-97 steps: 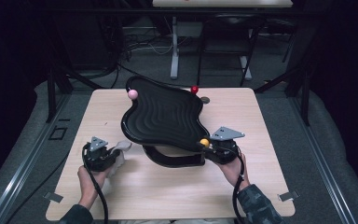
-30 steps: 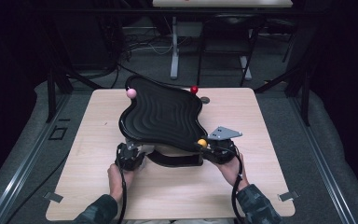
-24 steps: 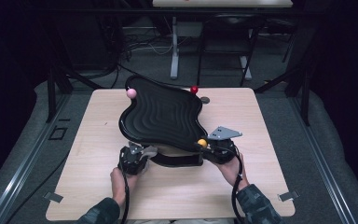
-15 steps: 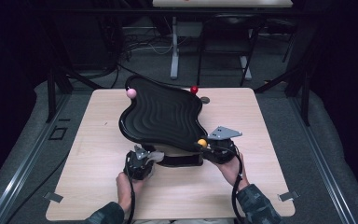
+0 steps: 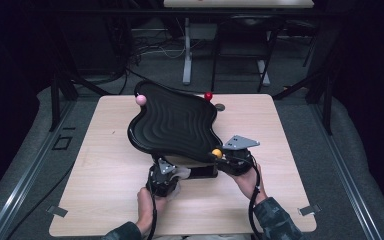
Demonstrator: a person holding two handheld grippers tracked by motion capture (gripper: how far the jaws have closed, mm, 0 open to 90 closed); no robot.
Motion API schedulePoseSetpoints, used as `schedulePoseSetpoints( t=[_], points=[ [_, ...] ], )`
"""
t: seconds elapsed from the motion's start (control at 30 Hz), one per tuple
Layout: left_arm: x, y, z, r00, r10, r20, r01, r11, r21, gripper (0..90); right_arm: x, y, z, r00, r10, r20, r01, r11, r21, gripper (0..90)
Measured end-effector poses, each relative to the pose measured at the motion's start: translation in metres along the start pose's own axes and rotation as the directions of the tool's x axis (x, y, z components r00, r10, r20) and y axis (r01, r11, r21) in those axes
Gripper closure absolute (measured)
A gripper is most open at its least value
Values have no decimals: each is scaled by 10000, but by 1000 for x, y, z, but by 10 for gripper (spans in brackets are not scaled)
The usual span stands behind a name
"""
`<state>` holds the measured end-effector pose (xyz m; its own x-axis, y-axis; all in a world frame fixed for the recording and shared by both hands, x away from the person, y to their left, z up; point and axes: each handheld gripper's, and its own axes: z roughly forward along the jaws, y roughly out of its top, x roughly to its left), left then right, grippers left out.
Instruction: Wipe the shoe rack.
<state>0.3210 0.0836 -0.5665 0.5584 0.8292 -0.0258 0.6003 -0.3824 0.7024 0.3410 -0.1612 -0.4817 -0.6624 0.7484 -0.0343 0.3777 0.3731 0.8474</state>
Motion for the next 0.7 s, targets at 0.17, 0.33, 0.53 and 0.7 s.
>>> schedulePoseSetpoints(
  t=[0.17, 0.33, 0.53, 0.7],
  points=[
    [-20, 4, 9, 9997, 104, 218, -100, 9997, -210, 812, 0, 0, 0, 10000, -7, 48, 7, 10000, -1, 598],
    [-33, 10, 17, 9989, 46, 463, -29, 9993, -368, 811, 0, 0, 0, 10000, -15, 63, 15, 10000, 13, 598],
    [-46, 17, 26, 9975, 78, 702, -45, 9989, -466, 810, 0, 0, 0, 10000, -11, -29, 10, 10000, -26, 598],
    [-41, 16, 24, 9973, -16, 731, 51, 9988, -482, 810, 0, 0, 0, 10000, -20, -14, 20, 10000, -19, 597]
  ],
)
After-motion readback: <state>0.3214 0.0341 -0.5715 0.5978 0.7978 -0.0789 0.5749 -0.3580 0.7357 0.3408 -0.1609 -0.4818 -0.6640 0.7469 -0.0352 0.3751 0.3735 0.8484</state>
